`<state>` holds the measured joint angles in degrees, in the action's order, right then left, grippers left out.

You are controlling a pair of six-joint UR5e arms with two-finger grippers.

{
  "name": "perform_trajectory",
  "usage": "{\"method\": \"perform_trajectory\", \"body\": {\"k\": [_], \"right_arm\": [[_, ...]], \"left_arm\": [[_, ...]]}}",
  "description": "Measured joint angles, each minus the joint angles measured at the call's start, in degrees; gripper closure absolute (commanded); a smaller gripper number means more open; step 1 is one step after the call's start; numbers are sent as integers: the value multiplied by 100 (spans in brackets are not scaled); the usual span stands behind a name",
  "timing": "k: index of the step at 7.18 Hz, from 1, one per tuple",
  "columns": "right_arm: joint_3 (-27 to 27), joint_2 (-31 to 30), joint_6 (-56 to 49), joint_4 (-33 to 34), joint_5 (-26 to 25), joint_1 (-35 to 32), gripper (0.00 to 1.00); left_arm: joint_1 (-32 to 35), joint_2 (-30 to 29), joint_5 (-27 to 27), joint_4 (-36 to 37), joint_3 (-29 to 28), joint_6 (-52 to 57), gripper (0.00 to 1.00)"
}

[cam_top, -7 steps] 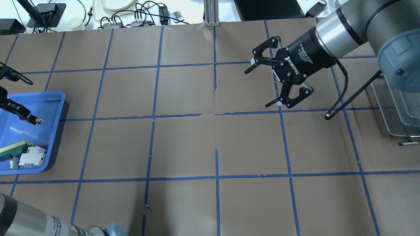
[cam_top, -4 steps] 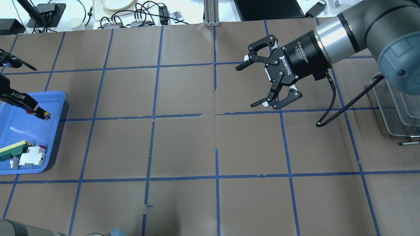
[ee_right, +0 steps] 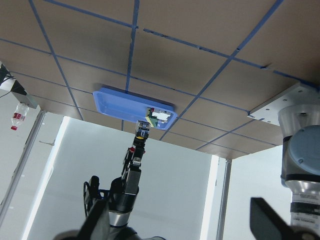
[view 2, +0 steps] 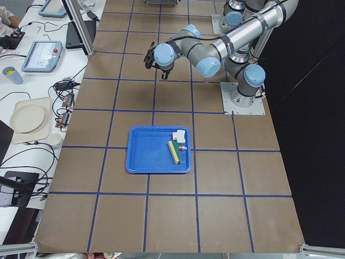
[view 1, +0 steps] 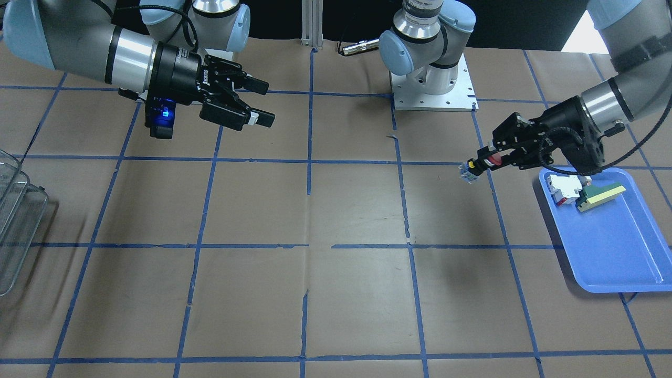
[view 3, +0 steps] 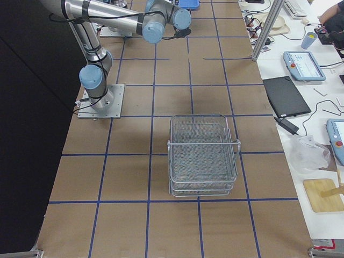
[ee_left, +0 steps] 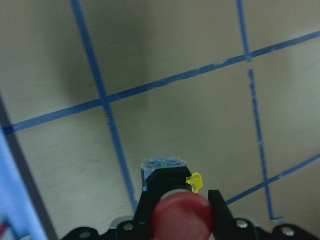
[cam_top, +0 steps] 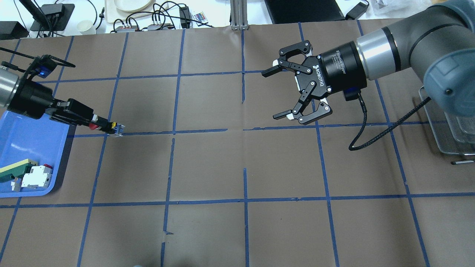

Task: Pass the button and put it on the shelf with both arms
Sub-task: 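Lift the button with the left gripper toward the right gripper while it approaches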

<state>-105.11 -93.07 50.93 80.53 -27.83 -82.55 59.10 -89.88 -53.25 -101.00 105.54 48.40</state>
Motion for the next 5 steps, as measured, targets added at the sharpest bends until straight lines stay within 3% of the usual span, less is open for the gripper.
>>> {"method": "perform_trajectory", "body": {"k": [3,5], "right_arm": [[-454,2,-13,3,641,172,0],[-704,1,-19,19,1140,338,0]], "left_arm": [[1076,469,2368,-290,495,-797,92],[1656,567,2959,159,594,-1660,92]]}}
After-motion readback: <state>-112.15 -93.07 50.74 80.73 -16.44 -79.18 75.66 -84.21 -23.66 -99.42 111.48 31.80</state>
